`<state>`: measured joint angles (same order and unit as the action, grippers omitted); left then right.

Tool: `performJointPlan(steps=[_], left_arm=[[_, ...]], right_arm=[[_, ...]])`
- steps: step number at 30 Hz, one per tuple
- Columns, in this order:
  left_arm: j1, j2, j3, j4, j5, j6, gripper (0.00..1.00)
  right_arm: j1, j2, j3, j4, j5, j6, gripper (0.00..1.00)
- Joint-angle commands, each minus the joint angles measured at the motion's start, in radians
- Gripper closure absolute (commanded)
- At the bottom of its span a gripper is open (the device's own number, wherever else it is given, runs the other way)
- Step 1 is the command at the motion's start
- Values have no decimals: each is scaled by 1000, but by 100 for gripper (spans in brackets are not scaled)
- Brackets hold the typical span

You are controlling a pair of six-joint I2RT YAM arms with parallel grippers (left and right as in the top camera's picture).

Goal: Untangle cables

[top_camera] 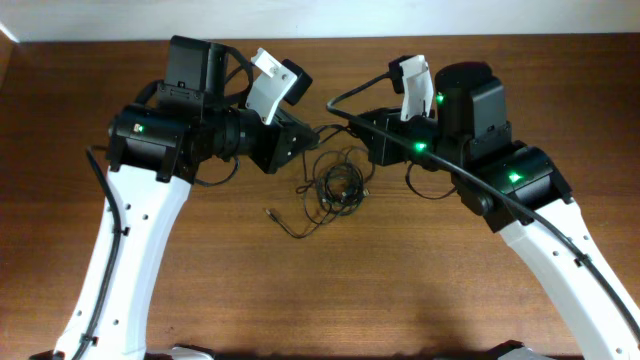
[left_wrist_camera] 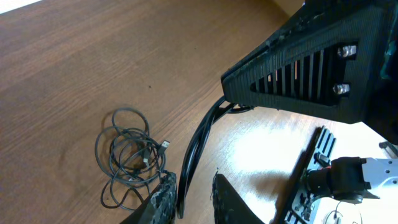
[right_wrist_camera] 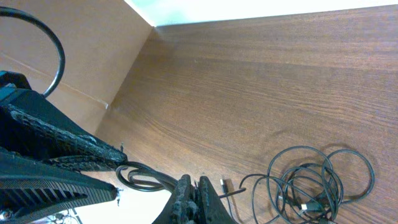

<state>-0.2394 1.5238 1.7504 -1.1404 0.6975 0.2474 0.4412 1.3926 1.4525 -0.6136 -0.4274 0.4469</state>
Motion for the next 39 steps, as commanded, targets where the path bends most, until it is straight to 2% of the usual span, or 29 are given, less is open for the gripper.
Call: performJointPlan(steps=[1,4,18,32,39], left_arm=[[0,-18,5,-1,-7,16,77],[0,-18,5,-13,-7,16,76],[0,5,4,-16,-14,16,83],[0,19,4,-17,-14,16,83],[0,20,4,-16,-14,16,90]], right_arm=[[-3,-1,14,0,-6,6,96],[-3,-1,14,0,-6,6,96],[-3,-1,14,0,-6,6,96],[-3,-1,14,0,-6,6,96],[-3,-1,14,1,-6,6,96]])
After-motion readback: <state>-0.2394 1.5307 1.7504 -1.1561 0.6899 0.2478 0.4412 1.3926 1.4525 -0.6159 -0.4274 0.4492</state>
